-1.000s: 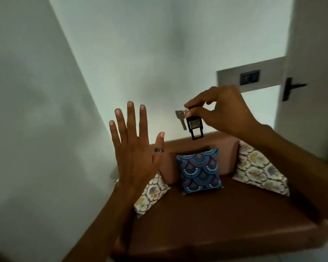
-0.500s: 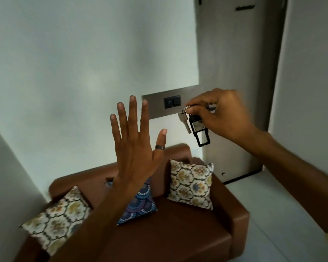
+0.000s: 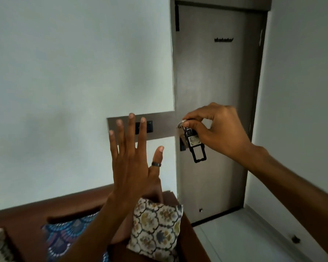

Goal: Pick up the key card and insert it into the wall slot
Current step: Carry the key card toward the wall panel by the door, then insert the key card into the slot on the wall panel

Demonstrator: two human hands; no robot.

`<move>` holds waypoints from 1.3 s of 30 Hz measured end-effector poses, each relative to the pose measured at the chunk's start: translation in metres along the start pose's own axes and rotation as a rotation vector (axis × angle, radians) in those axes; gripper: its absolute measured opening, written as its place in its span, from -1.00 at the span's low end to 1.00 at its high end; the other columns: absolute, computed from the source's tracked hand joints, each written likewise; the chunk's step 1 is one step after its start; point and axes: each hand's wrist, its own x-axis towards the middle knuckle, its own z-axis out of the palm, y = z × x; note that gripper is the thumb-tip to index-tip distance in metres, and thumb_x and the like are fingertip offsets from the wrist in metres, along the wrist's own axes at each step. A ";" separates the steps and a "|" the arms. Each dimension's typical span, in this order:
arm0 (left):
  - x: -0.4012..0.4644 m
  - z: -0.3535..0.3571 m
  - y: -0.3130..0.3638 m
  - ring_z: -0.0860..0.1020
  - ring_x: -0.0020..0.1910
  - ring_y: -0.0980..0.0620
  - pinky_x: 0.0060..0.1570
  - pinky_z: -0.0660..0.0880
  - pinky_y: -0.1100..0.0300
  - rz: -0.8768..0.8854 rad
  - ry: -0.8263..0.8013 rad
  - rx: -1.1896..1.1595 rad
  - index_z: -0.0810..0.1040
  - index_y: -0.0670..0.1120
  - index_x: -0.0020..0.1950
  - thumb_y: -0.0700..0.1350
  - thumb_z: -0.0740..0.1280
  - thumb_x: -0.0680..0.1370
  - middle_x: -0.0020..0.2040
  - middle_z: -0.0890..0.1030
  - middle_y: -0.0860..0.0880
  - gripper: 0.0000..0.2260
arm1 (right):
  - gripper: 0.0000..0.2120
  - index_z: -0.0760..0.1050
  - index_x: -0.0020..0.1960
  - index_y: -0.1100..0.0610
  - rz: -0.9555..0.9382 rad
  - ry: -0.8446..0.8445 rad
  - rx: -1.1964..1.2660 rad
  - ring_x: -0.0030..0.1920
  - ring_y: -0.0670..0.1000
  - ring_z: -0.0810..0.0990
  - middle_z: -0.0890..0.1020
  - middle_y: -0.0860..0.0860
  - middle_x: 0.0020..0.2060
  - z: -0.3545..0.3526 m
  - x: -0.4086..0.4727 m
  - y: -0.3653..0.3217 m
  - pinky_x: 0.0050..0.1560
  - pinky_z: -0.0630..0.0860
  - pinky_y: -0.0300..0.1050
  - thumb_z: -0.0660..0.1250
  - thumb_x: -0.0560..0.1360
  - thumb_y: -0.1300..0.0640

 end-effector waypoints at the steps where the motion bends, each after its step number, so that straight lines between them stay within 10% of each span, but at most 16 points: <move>1: 0.007 0.019 0.004 -0.12 0.76 -0.22 0.72 -0.07 -0.30 -0.019 0.008 -0.001 0.11 -0.10 0.77 0.26 0.12 0.72 0.78 0.01 -0.19 -0.29 | -0.90 0.73 0.01 0.06 -0.008 -0.023 -0.003 -0.16 -0.16 0.64 0.77 -0.06 -0.11 0.003 0.010 0.019 -0.06 0.41 -0.51 0.48 0.51 0.11; 5: 0.033 0.093 0.017 -0.12 0.76 -0.23 0.72 -0.09 -0.29 -0.074 0.024 0.024 0.13 -0.13 0.76 0.27 0.10 0.71 0.77 0.03 -0.21 -0.28 | -0.90 0.73 0.01 0.03 -0.037 -0.095 -0.012 -0.16 -0.10 0.67 0.77 -0.09 -0.14 0.021 0.043 0.096 -0.06 0.55 -0.32 0.48 0.51 0.07; 14: 0.059 0.231 0.050 -0.11 0.75 -0.23 0.70 -0.04 -0.31 -0.072 -0.048 0.081 0.17 -0.14 0.74 0.22 0.16 0.71 0.75 0.08 -0.23 -0.30 | -0.87 0.73 0.01 0.00 0.021 -0.096 0.031 -0.25 -0.37 0.48 0.69 -0.19 -0.18 0.065 0.062 0.267 -0.09 0.33 -0.69 0.46 0.50 0.00; 20: 0.082 0.309 0.066 -0.10 0.75 -0.24 0.70 -0.07 -0.29 -0.073 -0.079 0.219 0.17 -0.16 0.74 0.22 0.15 0.71 0.75 0.09 -0.27 -0.30 | -0.90 0.74 -0.02 0.01 0.048 -0.056 0.216 -0.18 -0.17 0.60 0.76 -0.12 -0.15 0.107 0.079 0.384 -0.05 0.48 -0.37 0.49 0.51 0.04; 28: 0.122 0.392 0.101 -0.10 0.76 -0.28 0.71 -0.06 -0.31 -0.155 -0.100 0.340 0.13 -0.15 0.75 0.25 0.10 0.72 0.77 0.03 -0.22 -0.29 | -0.94 0.74 -0.05 0.05 -0.073 -0.111 0.411 -0.19 -0.15 0.61 0.75 -0.12 -0.18 0.152 0.118 0.519 -0.07 0.36 -0.53 0.53 0.47 0.13; 39: 0.124 0.464 0.079 -0.12 0.77 -0.22 0.73 -0.11 -0.24 -0.238 -0.153 0.475 0.13 -0.11 0.76 0.22 0.12 0.72 0.78 -0.01 -0.16 -0.31 | -0.91 0.73 -0.05 0.08 -0.150 -0.123 0.569 -0.19 -0.14 0.62 0.72 -0.16 -0.18 0.253 0.161 0.600 -0.02 0.46 -0.43 0.49 0.49 0.23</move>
